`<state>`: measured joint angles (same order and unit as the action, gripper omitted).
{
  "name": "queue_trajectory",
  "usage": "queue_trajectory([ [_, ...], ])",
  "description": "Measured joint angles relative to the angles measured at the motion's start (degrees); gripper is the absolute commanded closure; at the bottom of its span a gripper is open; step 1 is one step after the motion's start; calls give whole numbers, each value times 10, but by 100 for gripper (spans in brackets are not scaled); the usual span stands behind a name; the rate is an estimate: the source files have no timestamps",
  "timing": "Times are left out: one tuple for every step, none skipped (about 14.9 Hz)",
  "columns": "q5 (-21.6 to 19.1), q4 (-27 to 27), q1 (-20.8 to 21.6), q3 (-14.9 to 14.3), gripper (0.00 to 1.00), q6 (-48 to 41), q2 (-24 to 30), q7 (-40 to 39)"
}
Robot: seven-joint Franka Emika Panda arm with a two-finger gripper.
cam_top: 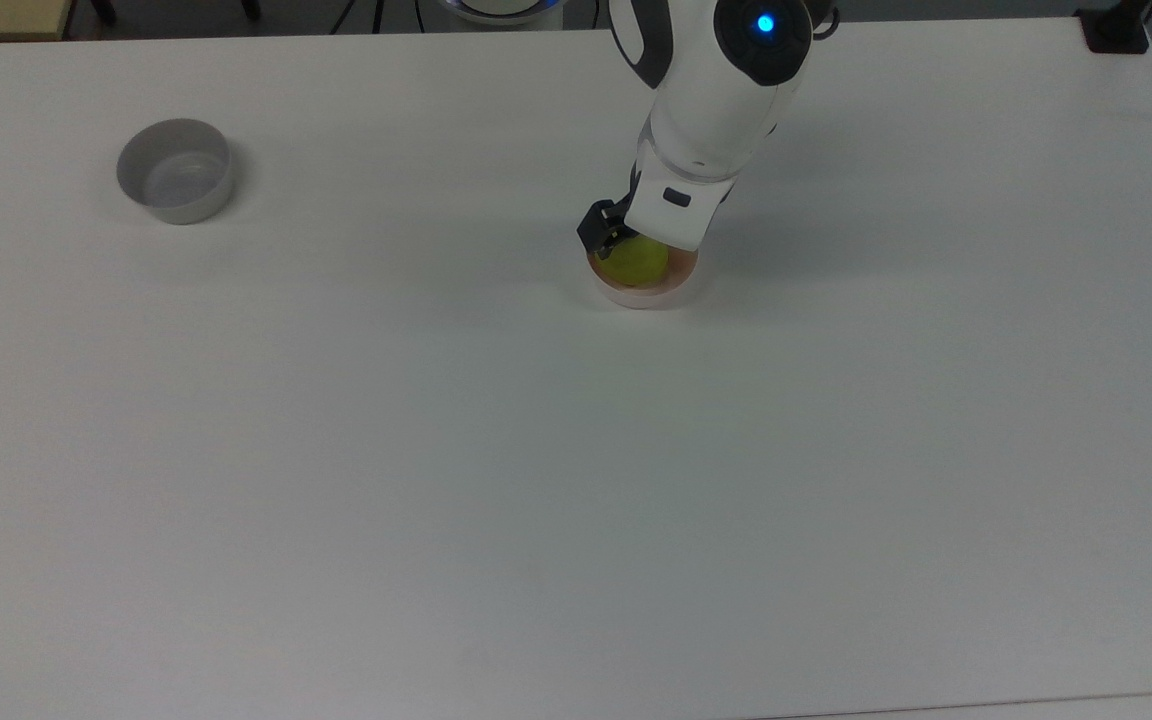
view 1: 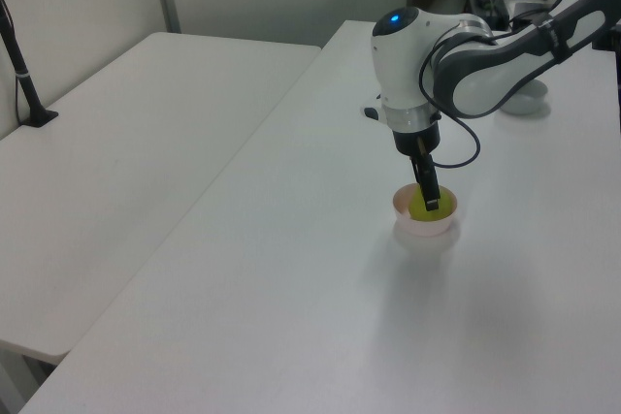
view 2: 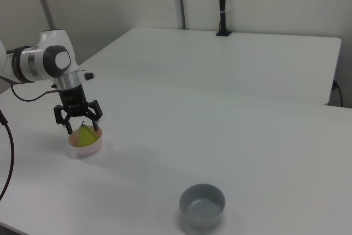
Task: Place the pear in the bowl
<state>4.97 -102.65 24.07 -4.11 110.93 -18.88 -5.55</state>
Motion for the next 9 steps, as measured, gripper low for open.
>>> queue_trajectory([
  [0,2,-1,0,0,0,4,5],
  [0,6,-6,0,0,0,13,17],
  [0,10,-13,2,0,0,23,29],
  [0,19,-26,7,0,-3,37,39],
  [0,26,-37,11,0,-11,47,44],
  [0,35,-49,15,0,-24,58,47],
  [0,45,-67,20,0,-42,76,49],
  [0,51,-81,25,0,-59,92,50],
  [0,64,-91,26,0,-92,109,50],
])
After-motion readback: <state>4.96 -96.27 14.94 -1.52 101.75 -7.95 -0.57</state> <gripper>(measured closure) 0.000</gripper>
